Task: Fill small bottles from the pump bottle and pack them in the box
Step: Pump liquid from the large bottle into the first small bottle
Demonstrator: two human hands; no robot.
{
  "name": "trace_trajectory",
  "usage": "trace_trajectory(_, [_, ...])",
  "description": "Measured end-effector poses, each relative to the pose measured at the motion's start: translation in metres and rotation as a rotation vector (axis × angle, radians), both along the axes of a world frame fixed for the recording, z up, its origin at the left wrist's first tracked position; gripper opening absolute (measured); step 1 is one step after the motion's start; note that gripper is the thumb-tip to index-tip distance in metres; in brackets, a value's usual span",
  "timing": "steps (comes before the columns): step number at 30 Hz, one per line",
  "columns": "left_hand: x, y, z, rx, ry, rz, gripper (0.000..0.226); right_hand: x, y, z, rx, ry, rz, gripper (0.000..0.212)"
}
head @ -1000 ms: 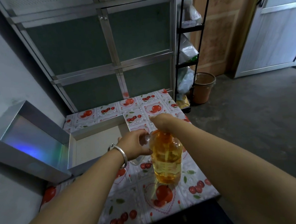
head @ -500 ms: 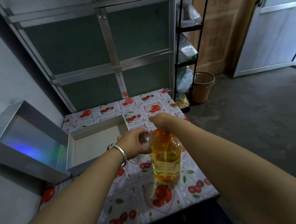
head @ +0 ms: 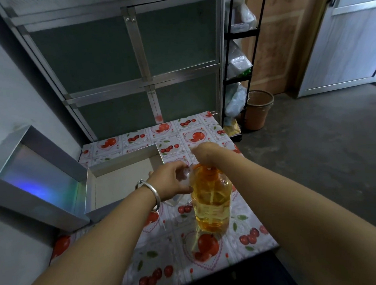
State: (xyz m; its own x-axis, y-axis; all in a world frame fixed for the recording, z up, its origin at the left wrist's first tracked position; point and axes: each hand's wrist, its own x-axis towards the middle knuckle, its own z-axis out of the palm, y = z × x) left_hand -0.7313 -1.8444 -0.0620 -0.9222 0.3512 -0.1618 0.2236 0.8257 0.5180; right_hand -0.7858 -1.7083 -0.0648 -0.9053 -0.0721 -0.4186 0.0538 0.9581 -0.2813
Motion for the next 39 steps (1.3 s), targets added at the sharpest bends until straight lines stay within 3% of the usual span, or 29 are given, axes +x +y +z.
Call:
trace_trajectory(4, [-0.001,0.0,-0.005,-0.018,-0.009,-0.005,0.034,-0.003,0.0,-0.017,0.006,0.081,-0.136,0.034])
trace_trajectory(12, [0.002,-0.001,-0.002,0.0,-0.008,0.011,0.038,0.002,0.0,0.0,-0.074,-0.021,-0.087,0.055])
trace_trajectory(18, [0.001,0.0,-0.005,-0.028,-0.015,0.009,0.039,-0.001,0.0,-0.018,-0.041,0.118,-0.158,0.041])
trace_trajectory(25, [0.005,0.0,0.0,-0.017,-0.003,0.008,0.038,0.001,0.001,-0.003,-0.081,0.003,-0.056,0.056])
trace_trajectory(31, [0.003,0.001,-0.003,-0.026,-0.014,0.002,0.036,0.005,0.002,-0.013,-0.041,0.131,-0.143,0.045])
trace_trajectory(37, [0.005,0.002,-0.001,-0.036,-0.011,0.002,0.034,0.005,0.002,-0.003,-0.163,-0.02,-0.145,0.048])
trace_trajectory(39, [0.003,0.002,0.002,-0.022,-0.006,0.008,0.036,0.004,-0.001,-0.004,-0.151,0.013,-0.137,0.051])
